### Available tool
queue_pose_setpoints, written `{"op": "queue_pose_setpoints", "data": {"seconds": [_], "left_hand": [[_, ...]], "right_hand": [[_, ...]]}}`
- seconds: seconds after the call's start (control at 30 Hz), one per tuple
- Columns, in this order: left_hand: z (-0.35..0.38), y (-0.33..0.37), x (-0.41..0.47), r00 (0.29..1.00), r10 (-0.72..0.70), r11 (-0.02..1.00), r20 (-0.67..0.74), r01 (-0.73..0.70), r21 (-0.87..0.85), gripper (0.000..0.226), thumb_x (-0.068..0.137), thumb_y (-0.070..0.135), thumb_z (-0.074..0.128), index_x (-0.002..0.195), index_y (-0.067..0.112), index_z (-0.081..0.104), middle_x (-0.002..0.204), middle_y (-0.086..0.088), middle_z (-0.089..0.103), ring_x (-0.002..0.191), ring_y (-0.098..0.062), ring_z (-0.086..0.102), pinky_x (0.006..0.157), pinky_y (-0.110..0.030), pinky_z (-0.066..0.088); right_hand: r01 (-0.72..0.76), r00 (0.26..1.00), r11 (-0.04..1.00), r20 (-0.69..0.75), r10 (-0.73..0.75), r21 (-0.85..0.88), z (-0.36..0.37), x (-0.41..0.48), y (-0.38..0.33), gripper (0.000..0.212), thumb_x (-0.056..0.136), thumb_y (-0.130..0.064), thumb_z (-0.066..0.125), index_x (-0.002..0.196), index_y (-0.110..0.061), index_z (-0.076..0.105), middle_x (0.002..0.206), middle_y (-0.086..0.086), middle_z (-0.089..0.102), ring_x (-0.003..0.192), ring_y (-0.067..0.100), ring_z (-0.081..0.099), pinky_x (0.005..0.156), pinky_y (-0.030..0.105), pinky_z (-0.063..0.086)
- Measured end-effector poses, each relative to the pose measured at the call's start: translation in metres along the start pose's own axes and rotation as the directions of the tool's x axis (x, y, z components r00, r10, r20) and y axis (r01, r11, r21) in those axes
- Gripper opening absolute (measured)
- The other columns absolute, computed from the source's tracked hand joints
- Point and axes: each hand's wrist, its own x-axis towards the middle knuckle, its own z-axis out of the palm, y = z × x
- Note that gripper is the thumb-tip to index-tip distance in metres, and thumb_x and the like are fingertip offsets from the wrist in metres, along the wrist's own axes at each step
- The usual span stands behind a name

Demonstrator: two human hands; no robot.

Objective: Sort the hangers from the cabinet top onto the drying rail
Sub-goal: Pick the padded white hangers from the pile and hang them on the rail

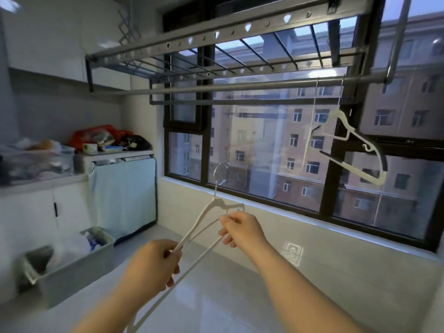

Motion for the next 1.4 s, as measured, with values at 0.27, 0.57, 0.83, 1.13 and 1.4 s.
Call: {"op": "queue_pose_setpoints", "data": {"seconds": [0.27,0.57,0.83,1.13,1.4], "left_hand": [[0.004,0.056,0.102,0.993,0.113,0.966,0.029,-0.102,-0.239,0.025,0.088,0.005,0.05,0.072,0.023,0.057,0.05,0.0,0.051,0.034,-0.007,0.044,0.034,-0.015,0.038],[0.03,0.139,0.175,0.956,0.238,0.849,0.172,-0.119,-0.514,0.021,0.089,0.007,0.05,0.071,0.011,0.06,0.031,0.007,0.044,0.026,-0.004,0.039,0.032,-0.012,0.037],[0.029,0.192,0.206,0.938,0.294,0.75,0.181,-0.11,-0.652,0.019,0.089,0.01,0.053,0.07,0.006,0.054,0.053,-0.005,0.043,0.036,-0.012,0.039,0.032,-0.01,0.034],[0.052,0.227,0.223,0.912,0.35,0.72,0.214,-0.116,-0.684,0.02,0.09,0.009,0.051,0.07,0.005,0.05,0.058,-0.005,0.043,0.045,-0.013,0.035,0.03,-0.009,0.03],[0.07,0.226,0.238,0.905,0.324,0.7,0.276,-0.034,-0.713,0.019,0.09,0.01,0.051,0.072,0.006,0.052,0.056,-0.004,0.046,0.026,-0.006,0.039,0.031,-0.01,0.036]], "right_hand": [[-0.008,0.976,0.997,-0.217,-0.009,-0.076,-0.056,0.075,0.004,0.014,0.091,-0.015,0.045,0.08,-0.018,0.053,0.067,-0.005,0.06,0.052,0.01,0.055,0.054,0.021,0.042],[-0.074,0.94,0.989,-0.341,0.027,-0.125,-0.117,0.114,0.028,0.017,0.093,-0.014,0.044,0.08,-0.016,0.055,0.07,-0.002,0.061,0.055,0.011,0.055,0.054,0.021,0.041],[-0.165,0.901,0.969,-0.428,0.072,-0.184,-0.146,0.11,0.033,0.018,0.095,-0.016,0.043,0.079,-0.019,0.052,0.077,0.001,0.06,0.057,0.008,0.054,0.046,0.012,0.039],[-0.228,0.856,0.958,-0.504,0.112,-0.173,-0.162,0.102,0.038,0.023,0.093,-0.019,0.046,0.072,-0.025,0.05,0.073,-0.002,0.06,0.06,0.01,0.057,0.053,0.018,0.041],[-0.273,0.819,0.946,-0.559,0.133,-0.175,-0.166,0.103,0.045,0.021,0.092,-0.02,0.049,0.073,-0.027,0.048,0.071,-0.005,0.061,0.057,0.008,0.058,0.053,0.017,0.043]]}}
